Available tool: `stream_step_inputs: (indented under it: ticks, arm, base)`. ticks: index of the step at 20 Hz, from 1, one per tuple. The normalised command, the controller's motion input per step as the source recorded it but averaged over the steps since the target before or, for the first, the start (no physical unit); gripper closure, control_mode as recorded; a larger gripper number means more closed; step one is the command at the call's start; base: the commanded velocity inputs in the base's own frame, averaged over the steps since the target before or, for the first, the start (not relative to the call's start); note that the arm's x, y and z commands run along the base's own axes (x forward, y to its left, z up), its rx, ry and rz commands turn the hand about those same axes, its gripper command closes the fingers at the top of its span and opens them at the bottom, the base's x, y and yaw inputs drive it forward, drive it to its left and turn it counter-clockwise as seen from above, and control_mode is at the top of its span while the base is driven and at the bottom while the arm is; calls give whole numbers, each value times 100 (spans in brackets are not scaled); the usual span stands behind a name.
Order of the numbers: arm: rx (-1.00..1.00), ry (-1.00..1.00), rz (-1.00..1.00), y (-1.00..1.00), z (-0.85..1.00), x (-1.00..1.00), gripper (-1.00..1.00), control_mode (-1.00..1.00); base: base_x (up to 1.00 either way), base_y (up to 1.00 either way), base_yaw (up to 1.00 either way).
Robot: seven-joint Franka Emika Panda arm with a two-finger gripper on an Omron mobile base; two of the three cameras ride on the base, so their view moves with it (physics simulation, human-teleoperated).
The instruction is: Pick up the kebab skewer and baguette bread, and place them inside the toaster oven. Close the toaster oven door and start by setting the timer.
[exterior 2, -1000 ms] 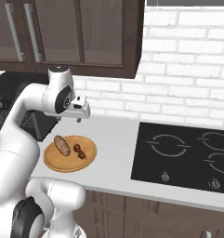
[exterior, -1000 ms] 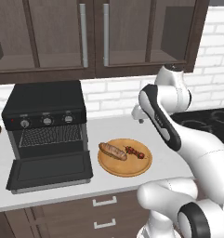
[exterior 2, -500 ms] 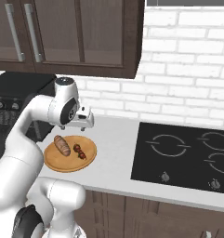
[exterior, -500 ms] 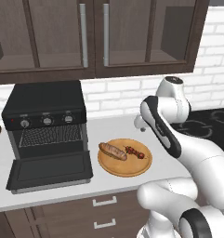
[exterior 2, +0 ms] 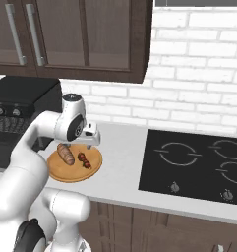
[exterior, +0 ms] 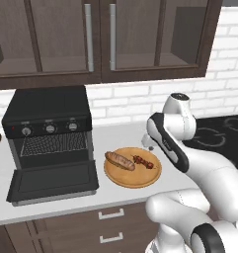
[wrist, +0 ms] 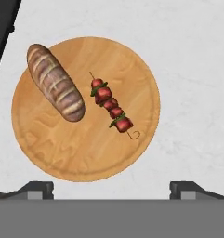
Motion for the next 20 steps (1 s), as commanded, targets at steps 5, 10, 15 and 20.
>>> stream_step_inputs:
  ticks: [5,10,15,20]
  arm:
    - [0,0,3,-9,-54,8,-100,-100]
    - [0,-6,7,0,-48,18,-100,-100]
    - [0,-15,19,0,-50,13,-100,-100]
    - [0,-5,19,0,-44,16,-100,-100]
  base:
    - [0,0,0]
    - [0,0,0]
    - [0,0,0]
    - [0,0,0]
